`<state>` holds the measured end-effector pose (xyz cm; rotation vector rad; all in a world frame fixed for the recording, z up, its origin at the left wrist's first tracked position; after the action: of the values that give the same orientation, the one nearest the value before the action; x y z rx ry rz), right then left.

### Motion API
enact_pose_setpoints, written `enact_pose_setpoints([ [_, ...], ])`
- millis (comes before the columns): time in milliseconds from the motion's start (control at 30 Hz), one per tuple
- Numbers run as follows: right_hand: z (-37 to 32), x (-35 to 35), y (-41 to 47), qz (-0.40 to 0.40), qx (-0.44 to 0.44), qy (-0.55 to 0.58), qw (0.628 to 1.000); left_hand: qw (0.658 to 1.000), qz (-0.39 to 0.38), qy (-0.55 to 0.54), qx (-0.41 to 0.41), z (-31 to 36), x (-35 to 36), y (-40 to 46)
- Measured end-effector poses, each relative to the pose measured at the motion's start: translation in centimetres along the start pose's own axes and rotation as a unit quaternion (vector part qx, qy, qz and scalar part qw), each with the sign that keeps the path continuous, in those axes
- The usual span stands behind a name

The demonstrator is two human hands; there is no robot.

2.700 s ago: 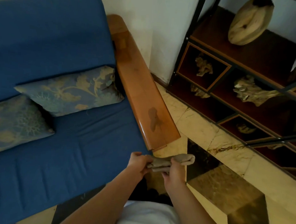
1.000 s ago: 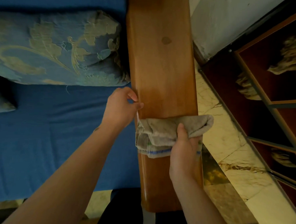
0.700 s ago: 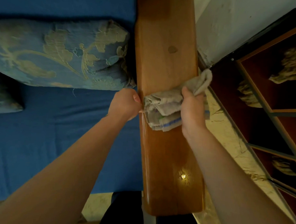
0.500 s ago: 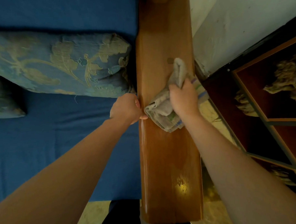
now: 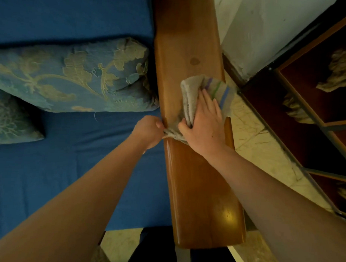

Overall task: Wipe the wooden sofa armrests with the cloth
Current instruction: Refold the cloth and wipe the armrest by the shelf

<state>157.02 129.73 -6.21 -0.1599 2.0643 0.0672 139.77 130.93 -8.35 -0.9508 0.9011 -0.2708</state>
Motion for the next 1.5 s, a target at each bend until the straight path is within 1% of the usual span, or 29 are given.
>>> enact_pose_setpoints([
  [67, -0.4, 0.5, -2.5, -0.065, -0.047, -0.005, 0.997, 0.997, -0.055, -0.042, -0.016, -1.6, 1.4, -1.2],
  [133, -1.0, 0.9, -5.9, -0.109, -0.075, 0.001, 0.991, 0.996, -0.076, -0.036, -0.005, -3.2, 2.9, -2.7],
  [200, -2.0, 1.3, -9.7, -0.122, -0.09, 0.017, 0.988, 0.999, -0.047, -0.02, 0.012, -5.3, 4.3, -4.5],
  [267, -2.9, 1.7, -13.8, -0.124, -0.092, 0.042, 0.987, 0.999, -0.014, -0.019, 0.048, -7.1, 5.9, -6.4],
  [333, -3.7, 2.3, -18.2, -0.13, -0.088, 0.054, 0.986, 0.997, -0.01, -0.019, 0.073, -9.0, 7.7, -8.0],
  [367, -4.1, 2.6, -20.4, -0.132, -0.09, 0.052, 0.986, 0.997, -0.003, -0.02, 0.073, -9.8, 8.2, -8.7],
  [433, -4.6, 3.3, -24.0, -0.134, -0.096, 0.045, 0.985, 0.997, 0.035, -0.022, 0.062, -10.7, 8.2, -8.9],
  [533, -4.8, 3.8, -25.6, -0.127, -0.081, 0.042, 0.988, 0.991, 0.087, -0.053, 0.084, -9.0, 6.7, -8.0],
  [633, -5.0, 4.3, -24.6, -0.151, -0.055, 0.039, 0.986, 0.983, 0.125, -0.063, 0.123, -4.6, 4.2, -6.3],
  [700, -5.1, 4.6, -23.8, -0.141, -0.044, 0.025, 0.989, 0.986, 0.124, -0.05, 0.095, -1.5, 2.7, -4.4],
  [800, -4.8, 4.6, -21.2, -0.081, -0.018, -0.013, 0.996, 0.994, 0.087, -0.011, 0.062, 3.1, 0.3, -1.2],
  [867, -3.6, 4.3, -17.4, -0.028, 0.037, -0.036, 0.998, 0.995, 0.065, 0.053, 0.058, 5.9, -1.4, 1.0],
  [967, -1.6, 3.2, -9.8, 0.054, 0.136, -0.046, 0.988, 0.978, 0.029, 0.202, 0.04, 8.1, -2.6, 3.1],
  [1000, -0.9, 2.6, -6.3, 0.082, 0.154, -0.045, 0.984, 0.97, 0.027, 0.237, 0.04, 8.9, -2.9, 3.7],
  [1067, 0.6, 1.1, -0.4, 0.12, 0.165, -0.047, 0.978, 0.961, 0.018, 0.271, 0.043, 9.1, -2.9, 3.9],
  [1133, 2.1, -0.2, 5.6, 0.148, 0.174, -0.051, 0.972, 0.958, 0.026, 0.279, 0.054, 9.2, -3.1, 3.9],
  [1233, 3.8, -1.5, 14.4, 0.162, 0.183, -0.059, 0.968, 0.965, 0.026, 0.255, 0.062, 9.2, -3.3, 4.0],
  [1333, 4.4, -2.2, 22.3, 0.163, 0.136, -0.069, 0.975, 0.968, 0.022, 0.242, 0.07, 9.2, -3.3, 4.4],
  [1400, 4.3, -2.1, 25.7, 0.151, 0.099, -0.078, 0.98, 0.968, 0.022, 0.239, 0.078, 9.3, -3.3, 4.6],
  [1500, 4.2, -2.1, 27.7, 0.157, 0.088, -0.085, 0.98, 0.968, 0.016, 0.235, 0.086, 9.4, -3.5, 4.7],
])
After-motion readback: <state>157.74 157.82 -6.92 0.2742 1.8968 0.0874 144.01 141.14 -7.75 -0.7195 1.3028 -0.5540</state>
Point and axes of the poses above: each hand's wrist, its own y-axis towards the middle knuckle, its own x-axis out of the palm, z = x × y, the point moved 6 cm from there along y, towards the middle knuckle, and after that the axes turned 10 degrees about -x, right-handed, at the moved point
